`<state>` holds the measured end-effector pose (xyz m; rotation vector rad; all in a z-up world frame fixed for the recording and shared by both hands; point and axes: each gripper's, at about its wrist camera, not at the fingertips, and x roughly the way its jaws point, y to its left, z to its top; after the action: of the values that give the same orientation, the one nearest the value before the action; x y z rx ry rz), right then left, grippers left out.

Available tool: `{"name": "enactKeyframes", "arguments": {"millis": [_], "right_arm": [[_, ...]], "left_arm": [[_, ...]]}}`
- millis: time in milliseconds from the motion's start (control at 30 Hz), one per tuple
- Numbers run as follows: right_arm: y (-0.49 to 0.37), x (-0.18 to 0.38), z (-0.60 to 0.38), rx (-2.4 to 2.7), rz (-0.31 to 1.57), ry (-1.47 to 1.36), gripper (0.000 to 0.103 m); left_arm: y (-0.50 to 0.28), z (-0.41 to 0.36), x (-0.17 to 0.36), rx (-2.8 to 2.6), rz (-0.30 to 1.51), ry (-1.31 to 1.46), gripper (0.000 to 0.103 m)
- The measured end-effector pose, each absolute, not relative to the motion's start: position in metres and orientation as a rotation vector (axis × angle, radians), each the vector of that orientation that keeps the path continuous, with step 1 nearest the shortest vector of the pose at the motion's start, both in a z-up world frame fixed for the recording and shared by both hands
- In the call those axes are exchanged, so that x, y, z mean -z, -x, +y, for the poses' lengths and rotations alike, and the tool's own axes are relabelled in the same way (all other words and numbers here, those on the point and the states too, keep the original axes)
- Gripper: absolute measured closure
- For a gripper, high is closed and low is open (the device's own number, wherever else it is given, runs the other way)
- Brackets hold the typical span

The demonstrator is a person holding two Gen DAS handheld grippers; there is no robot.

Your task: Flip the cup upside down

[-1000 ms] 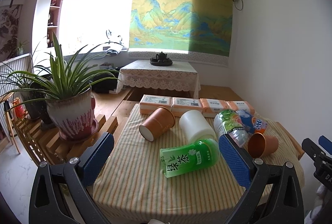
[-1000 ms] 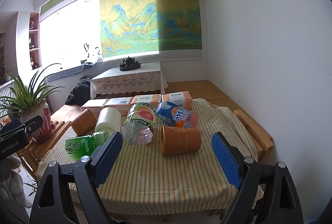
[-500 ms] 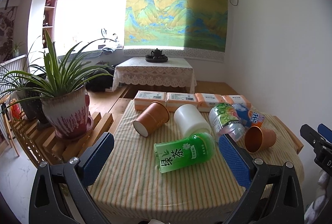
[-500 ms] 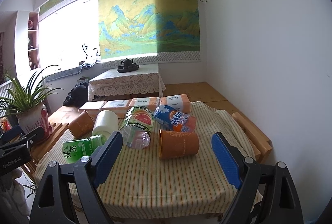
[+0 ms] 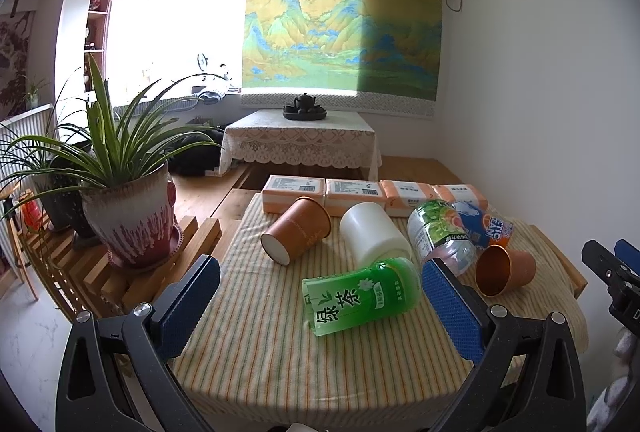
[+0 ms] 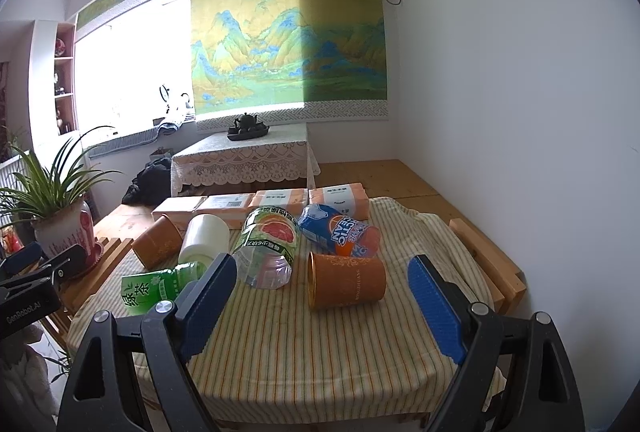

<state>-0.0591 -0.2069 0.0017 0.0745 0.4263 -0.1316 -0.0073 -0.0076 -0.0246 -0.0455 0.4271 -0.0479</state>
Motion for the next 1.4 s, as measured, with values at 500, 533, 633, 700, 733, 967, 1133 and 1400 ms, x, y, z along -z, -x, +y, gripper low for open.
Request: {"name": "enactKeyframes", "arguments": {"millis": [500, 533, 633, 700, 733, 967, 1133, 1400], "right_arm": [[0.057, 0.002, -0.206, 0.127, 0.439, -0.078, 0.018], [0.057, 0.002, -0.206, 0.126, 0.44, -0.08, 0.018], [0.055, 0.003, -0.206, 0.126, 0.442, -0.085, 0.018], [0.055, 0.003, -0.206, 0.126, 0.442, -0.084, 0.018], [0.055, 0.003, -0.206, 0.126, 0.443, -0.084, 0.018], [0.053, 0.004, -0.205, 0.125, 0.447, -0.083, 0.018], [0.047, 0.005, -0.201, 0.11, 0.453, -0.08, 0.018], [0.028, 0.003, -0.186, 0.066, 0.478, -0.029, 0.018]], "left_arm": [[0.003, -0.011, 0.026, 0.051, 0.439, 0.041, 0.001], [0.003, -0.011, 0.027, 0.05, 0.44, 0.041, 0.001], [0.003, -0.011, 0.027, 0.053, 0.438, 0.042, 0.001], [0.003, -0.011, 0.027, 0.053, 0.438, 0.042, 0.001], [0.002, -0.01, 0.027, 0.052, 0.439, 0.044, 0.001], [0.0, -0.01, 0.028, 0.055, 0.442, 0.044, 0.001], [0.0, -0.006, 0.027, 0.053, 0.438, 0.043, 0.001], [-0.013, 0.004, 0.031, 0.047, 0.487, 0.07, 0.001]]}}
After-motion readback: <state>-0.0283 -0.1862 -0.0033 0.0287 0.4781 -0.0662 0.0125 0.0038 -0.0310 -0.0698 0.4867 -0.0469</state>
